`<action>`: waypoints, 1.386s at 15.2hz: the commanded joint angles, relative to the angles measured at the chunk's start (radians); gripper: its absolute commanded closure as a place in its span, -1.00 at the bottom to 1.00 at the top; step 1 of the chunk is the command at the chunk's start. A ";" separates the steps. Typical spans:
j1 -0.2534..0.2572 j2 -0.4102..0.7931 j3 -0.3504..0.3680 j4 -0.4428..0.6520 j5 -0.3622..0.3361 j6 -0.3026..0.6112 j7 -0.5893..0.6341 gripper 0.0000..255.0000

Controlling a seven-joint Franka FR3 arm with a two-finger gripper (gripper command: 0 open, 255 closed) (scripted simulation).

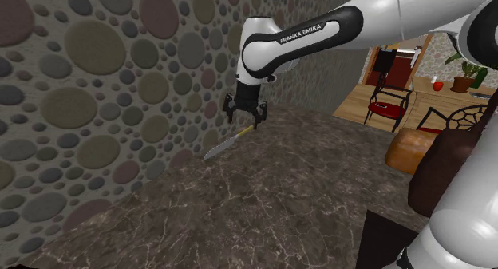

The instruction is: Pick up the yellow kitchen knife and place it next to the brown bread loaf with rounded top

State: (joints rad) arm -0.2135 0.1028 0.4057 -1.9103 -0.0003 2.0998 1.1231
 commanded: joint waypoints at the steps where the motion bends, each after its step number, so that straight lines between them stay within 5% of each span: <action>1: 0.007 0.084 -0.008 0.049 -0.020 0.023 0.091 -1.00; 9: 0.044 0.364 -0.075 0.275 -0.044 0.056 0.345 -1.00; 21: 0.058 0.417 -0.084 0.251 -0.060 0.132 0.355 -1.00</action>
State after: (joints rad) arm -0.1556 0.5198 0.3217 -1.6592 -0.0604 2.2319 1.4778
